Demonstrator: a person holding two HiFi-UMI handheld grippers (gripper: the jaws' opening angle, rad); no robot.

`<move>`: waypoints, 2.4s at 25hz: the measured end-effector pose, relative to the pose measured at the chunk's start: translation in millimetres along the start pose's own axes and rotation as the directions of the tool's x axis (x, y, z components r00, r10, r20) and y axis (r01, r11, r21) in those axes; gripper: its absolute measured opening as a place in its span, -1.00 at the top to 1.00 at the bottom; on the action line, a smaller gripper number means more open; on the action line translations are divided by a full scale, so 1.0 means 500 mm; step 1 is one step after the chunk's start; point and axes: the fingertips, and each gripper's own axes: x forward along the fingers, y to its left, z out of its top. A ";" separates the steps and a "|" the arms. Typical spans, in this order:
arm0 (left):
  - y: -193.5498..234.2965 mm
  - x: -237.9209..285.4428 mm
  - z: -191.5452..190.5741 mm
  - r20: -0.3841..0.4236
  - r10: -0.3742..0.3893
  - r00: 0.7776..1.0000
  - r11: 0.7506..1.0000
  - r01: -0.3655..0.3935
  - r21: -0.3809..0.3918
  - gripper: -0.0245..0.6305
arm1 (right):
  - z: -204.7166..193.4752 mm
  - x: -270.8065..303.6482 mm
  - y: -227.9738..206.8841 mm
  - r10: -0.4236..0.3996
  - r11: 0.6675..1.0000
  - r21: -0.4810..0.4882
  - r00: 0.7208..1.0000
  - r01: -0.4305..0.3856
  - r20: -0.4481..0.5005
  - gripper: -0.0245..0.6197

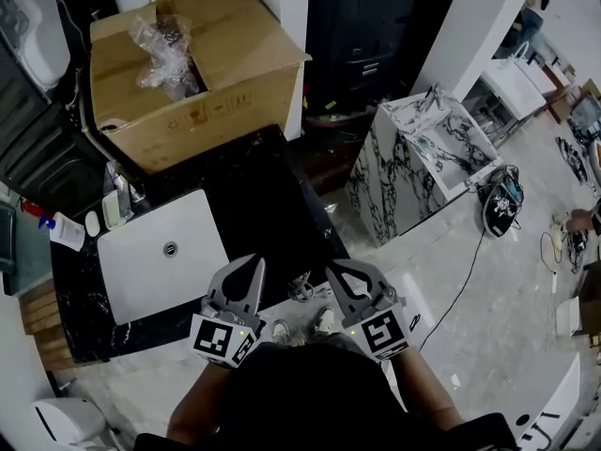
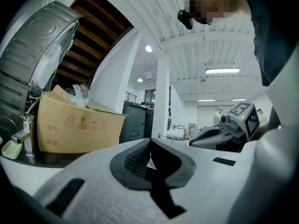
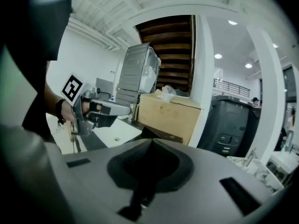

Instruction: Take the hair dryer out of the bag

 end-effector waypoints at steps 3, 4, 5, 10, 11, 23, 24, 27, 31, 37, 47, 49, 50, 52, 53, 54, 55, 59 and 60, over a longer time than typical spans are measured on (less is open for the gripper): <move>0.017 0.000 0.007 0.011 0.075 0.997 0.997 -0.075 0.000 0.85 | -0.020 0.030 0.002 0.102 0.985 -0.136 0.994 -0.106 -0.034 0.87; 0.021 -0.005 0.003 0.009 0.098 0.995 0.995 -0.098 -0.006 0.85 | -0.027 0.038 0.006 0.128 0.974 -0.179 0.990 -0.136 -0.059 0.87; 0.023 -0.010 -0.005 0.004 0.119 0.993 0.993 -0.119 -0.012 0.85 | -0.036 0.045 0.010 0.151 0.963 -0.214 0.985 -0.166 -0.084 0.82; 0.024 -0.044 -0.041 -0.033 0.208 0.977 0.977 -0.210 -0.039 0.85 | -0.129 0.089 0.023 0.244 0.854 -0.408 0.941 -0.323 -0.234 0.56; 0.023 -0.048 -0.047 -0.040 0.222 0.974 0.974 -0.224 -0.042 0.85 | -0.150 0.097 0.026 0.250 0.814 -0.461 0.929 -0.354 -0.273 0.49; 0.008 -0.073 -0.082 -0.075 0.320 0.945 0.944 -0.324 -0.061 0.85 | -0.243 0.174 0.036 0.291 0.536 -0.638 0.831 -0.552 -0.474 0.46; 0.007 -0.073 -0.085 -0.075 0.324 0.943 0.942 -0.329 -0.062 0.85 | -0.236 0.173 0.037 0.302 0.530 -0.636 0.826 -0.561 -0.477 0.57; -0.002 -0.073 -0.098 -0.085 0.329 0.941 0.940 -0.334 -0.063 0.85 | -0.210 0.175 0.037 0.319 0.528 -0.648 0.836 -0.548 -0.447 0.72; -0.019 -0.066 -0.119 -0.105 0.334 0.937 0.938 -0.342 -0.064 0.85 | -0.188 0.180 0.038 0.343 0.547 -0.652 0.851 -0.525 -0.397 0.80; -0.031 -0.059 -0.127 -0.113 0.336 0.935 0.937 -0.344 -0.062 0.85 | -0.177 0.178 0.040 0.366 0.570 -0.637 0.854 -0.519 -0.369 0.81; -0.074 -0.012 -0.189 -0.201 0.262 0.944 0.954 -0.284 -0.092 0.85 | -0.112 0.179 0.029 0.384 0.683 -0.560 0.883 -0.468 -0.269 0.83; -0.078 0.003 -0.202 -0.226 0.254 0.941 0.956 -0.279 -0.087 0.85 | -0.098 0.178 0.030 0.384 0.694 -0.551 0.885 -0.464 -0.262 0.83; -0.079 0.010 -0.207 -0.234 0.252 0.939 0.956 -0.279 -0.088 0.85 | -0.094 0.179 0.031 0.383 0.696 -0.551 0.887 -0.461 -0.258 0.83; -0.082 0.021 -0.217 -0.248 0.247 0.937 0.956 -0.278 -0.097 0.85 | -0.088 0.180 0.032 0.382 0.696 -0.555 0.889 -0.456 -0.251 0.83; -0.083 0.026 -0.224 -0.256 0.245 0.935 0.955 -0.279 -0.104 0.85 | -0.086 0.180 0.032 0.382 0.697 -0.555 0.890 -0.454 -0.248 0.83; -0.083 0.031 -0.232 -0.263 0.246 0.933 0.953 -0.282 -0.111 0.85 | -0.084 0.180 0.032 0.383 0.698 -0.555 0.891 -0.453 -0.245 0.82; -0.081 0.035 -0.239 -0.269 0.251 0.930 0.949 -0.291 -0.121 0.85 | -0.083 0.181 0.032 0.384 0.699 -0.555 0.891 -0.451 -0.241 0.83; -0.058 0.044 -0.276 -0.311 0.307 0.900 0.917 -0.366 -0.155 0.85 | -0.082 0.186 0.032 0.386 0.694 -0.564 0.893 -0.447 -0.233 0.82; -0.053 0.044 -0.285 -0.325 0.322 0.889 0.909 -0.386 -0.155 0.85 | -0.082 0.188 0.034 0.388 0.693 -0.566 0.892 -0.447 -0.230 0.82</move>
